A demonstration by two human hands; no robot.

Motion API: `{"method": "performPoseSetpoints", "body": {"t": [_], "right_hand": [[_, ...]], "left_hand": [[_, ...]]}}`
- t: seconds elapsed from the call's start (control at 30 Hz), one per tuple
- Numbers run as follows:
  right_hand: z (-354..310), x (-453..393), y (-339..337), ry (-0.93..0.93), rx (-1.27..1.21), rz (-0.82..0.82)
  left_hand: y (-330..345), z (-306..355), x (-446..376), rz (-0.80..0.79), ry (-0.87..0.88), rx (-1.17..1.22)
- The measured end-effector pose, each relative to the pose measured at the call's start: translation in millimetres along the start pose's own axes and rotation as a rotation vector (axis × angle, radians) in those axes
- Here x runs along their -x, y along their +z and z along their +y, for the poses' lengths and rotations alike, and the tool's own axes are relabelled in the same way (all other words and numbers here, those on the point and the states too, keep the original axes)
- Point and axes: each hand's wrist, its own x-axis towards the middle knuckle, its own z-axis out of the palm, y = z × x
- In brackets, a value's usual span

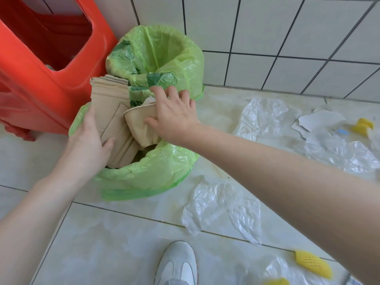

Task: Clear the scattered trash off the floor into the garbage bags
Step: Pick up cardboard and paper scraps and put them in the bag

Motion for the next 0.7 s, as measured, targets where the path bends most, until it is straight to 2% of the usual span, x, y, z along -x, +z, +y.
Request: {"method": "performPoseSetpoints", "body": {"t": [0.07,0.27,0.37,0.53,0.7], "right_hand": [[0.2,-0.1,3.0,-0.05,0.033,-0.007],[-3.7,-8.6,1.5,-0.105,0.212,-0.167],[-1.1,-8.7,-7.3,-0.109,0.168,-0.213],[24.5,14.8,-34.7,-0.105,-0.025,-0.078],[81.0,61.9,-62.8,-0.071,-0.091,-0.067]], "left_hand": [[1.9,-0.9,-2.5,-0.055,-0.043,-0.046],[9.6,1.6,-15.0,-0.173,-0.054,-0.207],[3.1,9.2,-19.4,-0.215,-0.071,-0.254],[-9.3,39.3,-4.5,-0.02,0.062,-0.234],[-7.3,87.5,15.5,0.127,0.273,-0.126]]}}
